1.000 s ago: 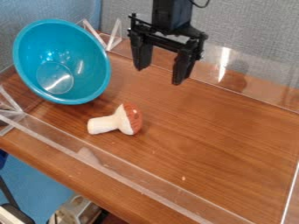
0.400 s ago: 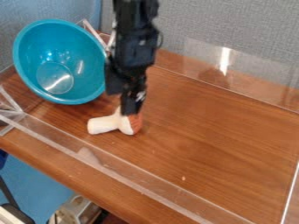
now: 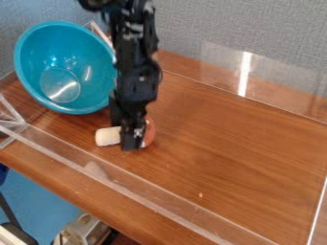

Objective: Put the mushroom in the blue bowl

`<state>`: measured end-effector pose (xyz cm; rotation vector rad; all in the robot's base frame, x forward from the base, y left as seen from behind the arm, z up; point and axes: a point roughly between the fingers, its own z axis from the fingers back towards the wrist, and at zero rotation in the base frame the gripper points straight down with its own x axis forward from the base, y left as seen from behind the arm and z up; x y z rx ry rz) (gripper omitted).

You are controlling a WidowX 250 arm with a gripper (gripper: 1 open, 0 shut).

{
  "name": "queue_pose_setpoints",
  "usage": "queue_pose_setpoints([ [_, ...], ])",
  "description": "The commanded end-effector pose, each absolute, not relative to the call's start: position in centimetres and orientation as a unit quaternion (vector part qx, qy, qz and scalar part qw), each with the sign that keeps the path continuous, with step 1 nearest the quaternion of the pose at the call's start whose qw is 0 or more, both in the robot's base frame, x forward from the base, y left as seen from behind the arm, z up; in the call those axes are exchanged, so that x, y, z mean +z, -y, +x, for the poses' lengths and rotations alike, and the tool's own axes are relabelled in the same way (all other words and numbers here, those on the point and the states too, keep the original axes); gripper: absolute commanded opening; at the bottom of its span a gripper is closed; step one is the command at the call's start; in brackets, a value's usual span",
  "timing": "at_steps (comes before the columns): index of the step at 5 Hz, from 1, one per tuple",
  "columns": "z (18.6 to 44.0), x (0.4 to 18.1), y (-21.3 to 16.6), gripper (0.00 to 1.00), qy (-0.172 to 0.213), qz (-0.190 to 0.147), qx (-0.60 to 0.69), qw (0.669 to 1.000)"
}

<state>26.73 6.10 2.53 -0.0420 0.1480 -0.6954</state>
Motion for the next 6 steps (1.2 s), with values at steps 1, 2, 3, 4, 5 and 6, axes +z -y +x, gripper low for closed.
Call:
queue_pose_setpoints([
  [1, 27.0, 3.2, -5.2, 1.0, -0.049, -0.014, -0.346, 0.937],
  [2, 27.3, 3.3, -5.4, 1.0, -0.041, -0.017, -0.344, 0.938],
  [3, 27.6, 3.3, -5.7, 1.0, -0.033, -0.02, -0.344, 0.938],
  [4, 28.3, 3.6, -6.8, 1.0, -0.025, -0.022, -0.333, 0.942],
  [5, 29.0, 4.0, -7.8, 1.0, -0.019, -0.022, -0.32, 0.947],
  [6, 29.0, 3.8, -8.0, 0.0, -0.013, -0.021, -0.291, 0.956],
])
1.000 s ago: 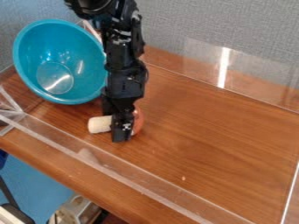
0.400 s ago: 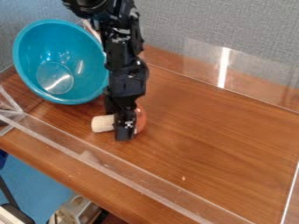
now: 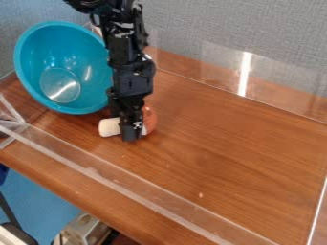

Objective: Put the mushroom in the blue bowl

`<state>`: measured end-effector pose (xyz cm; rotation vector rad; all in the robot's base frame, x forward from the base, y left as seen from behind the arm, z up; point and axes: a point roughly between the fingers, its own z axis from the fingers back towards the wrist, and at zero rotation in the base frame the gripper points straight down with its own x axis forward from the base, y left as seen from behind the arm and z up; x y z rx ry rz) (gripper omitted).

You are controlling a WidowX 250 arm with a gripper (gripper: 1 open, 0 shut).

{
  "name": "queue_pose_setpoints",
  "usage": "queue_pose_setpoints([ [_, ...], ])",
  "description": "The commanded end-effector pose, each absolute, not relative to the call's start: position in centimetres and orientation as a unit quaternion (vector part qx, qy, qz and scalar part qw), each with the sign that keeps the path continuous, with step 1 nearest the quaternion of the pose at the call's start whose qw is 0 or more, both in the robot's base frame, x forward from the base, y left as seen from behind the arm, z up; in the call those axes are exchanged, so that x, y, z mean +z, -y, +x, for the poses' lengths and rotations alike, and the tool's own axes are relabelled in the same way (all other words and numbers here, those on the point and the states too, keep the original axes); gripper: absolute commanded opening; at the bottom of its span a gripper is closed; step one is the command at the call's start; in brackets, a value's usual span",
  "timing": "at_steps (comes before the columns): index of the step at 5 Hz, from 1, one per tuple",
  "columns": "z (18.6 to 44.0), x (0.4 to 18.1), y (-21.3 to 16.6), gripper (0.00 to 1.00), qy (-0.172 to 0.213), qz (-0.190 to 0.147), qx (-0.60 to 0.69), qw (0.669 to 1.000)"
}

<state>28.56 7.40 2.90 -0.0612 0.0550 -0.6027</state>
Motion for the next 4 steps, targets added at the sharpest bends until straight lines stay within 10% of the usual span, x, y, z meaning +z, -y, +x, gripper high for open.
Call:
queue_pose_setpoints([
  [1, 28.9, 3.9, -7.9, 0.0, -0.006, -0.018, -0.259, 0.966],
  [4, 28.4, 5.0, -5.7, 0.0, 0.013, 0.002, -0.231, 0.973],
])
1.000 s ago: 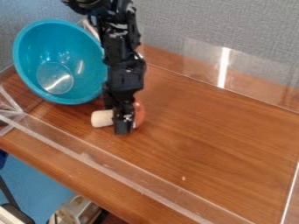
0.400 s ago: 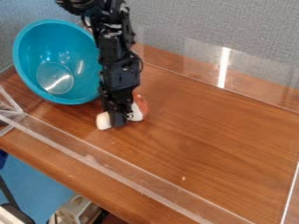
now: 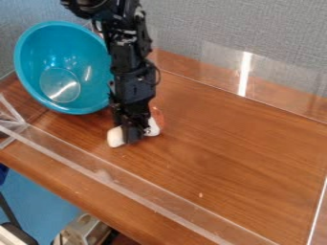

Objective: Put the mushroom in the blue bowl

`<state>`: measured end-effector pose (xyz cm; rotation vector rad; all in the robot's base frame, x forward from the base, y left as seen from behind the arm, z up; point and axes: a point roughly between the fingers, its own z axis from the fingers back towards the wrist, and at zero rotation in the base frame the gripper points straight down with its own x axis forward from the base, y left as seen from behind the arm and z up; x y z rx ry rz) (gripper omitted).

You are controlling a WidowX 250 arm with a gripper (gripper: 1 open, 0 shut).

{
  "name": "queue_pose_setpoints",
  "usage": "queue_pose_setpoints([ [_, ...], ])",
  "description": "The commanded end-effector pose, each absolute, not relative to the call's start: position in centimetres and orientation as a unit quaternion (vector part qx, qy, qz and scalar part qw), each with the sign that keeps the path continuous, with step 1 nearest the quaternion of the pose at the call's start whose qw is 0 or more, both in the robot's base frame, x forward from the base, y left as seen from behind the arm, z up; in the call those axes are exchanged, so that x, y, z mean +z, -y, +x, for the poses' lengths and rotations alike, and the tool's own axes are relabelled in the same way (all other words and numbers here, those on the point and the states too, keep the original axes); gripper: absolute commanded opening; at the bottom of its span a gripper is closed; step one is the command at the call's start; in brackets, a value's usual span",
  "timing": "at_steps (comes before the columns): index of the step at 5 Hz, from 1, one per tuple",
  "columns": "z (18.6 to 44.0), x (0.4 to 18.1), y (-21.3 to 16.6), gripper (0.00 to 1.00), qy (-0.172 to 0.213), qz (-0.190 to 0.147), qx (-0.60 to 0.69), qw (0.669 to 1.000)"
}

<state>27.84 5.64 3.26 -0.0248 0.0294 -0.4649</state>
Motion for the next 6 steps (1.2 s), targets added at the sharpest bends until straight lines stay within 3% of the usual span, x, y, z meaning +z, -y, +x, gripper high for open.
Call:
queue_pose_setpoints([
  [1, 28.0, 5.9, -5.2, 0.0, 0.013, 0.006, -0.262, 0.965],
  [4, 26.7, 5.7, -5.5, 0.0, -0.006, 0.002, -0.264, 0.964],
  [6, 27.0, 8.7, -6.3, 0.0, 0.012, 0.015, -0.238, 0.971],
])
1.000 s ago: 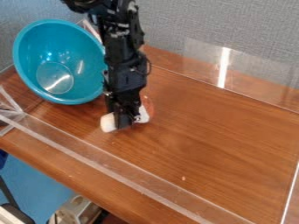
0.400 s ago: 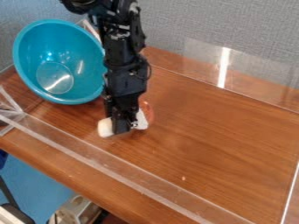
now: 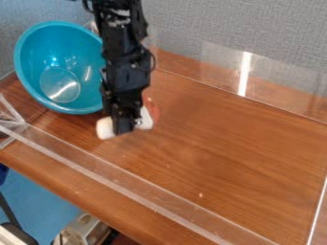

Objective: Put the mushroom in the blue bowl

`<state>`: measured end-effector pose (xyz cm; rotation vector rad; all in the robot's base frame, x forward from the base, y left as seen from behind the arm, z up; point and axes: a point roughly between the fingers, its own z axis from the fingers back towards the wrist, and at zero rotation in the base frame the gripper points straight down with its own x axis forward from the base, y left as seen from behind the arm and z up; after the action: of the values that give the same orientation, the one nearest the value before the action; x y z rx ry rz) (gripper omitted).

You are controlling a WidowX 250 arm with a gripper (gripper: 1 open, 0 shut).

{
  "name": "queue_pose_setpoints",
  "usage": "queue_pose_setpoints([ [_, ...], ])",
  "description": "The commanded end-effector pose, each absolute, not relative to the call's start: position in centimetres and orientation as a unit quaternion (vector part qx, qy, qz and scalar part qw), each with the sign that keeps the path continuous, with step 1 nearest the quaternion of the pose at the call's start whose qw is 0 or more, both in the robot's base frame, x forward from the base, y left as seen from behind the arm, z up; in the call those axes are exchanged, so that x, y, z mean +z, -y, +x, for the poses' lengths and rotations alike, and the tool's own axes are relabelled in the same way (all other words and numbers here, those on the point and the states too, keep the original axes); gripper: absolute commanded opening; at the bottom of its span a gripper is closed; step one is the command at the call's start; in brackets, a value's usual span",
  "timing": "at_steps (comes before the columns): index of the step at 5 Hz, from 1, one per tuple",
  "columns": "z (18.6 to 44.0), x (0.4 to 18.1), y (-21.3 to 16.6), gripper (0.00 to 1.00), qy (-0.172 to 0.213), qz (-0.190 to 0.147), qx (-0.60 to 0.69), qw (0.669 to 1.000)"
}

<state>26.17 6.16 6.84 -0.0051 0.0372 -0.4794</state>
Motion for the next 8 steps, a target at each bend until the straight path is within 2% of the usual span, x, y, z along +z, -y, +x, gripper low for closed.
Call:
queue_pose_setpoints([
  [1, 27.0, 9.4, -5.7, 0.0, 0.014, 0.021, -0.229, 0.973],
  [2, 27.0, 9.3, -5.1, 0.0, 0.015, 0.024, -0.233, 0.972],
  [3, 27.3, 10.6, -6.1, 0.0, 0.014, 0.028, -0.219, 0.975],
  [5, 28.3, 15.0, -9.9, 0.0, 0.03, 0.045, -0.153, 0.987],
  [6, 28.8, 16.6, -12.0, 0.0, 0.038, 0.055, -0.115, 0.991],
  [7, 28.5, 18.6, -13.7, 0.0, 0.039, 0.065, -0.065, 0.995],
  [8, 27.6, 18.8, -15.4, 0.0, 0.036, 0.068, -0.024, 0.997],
])
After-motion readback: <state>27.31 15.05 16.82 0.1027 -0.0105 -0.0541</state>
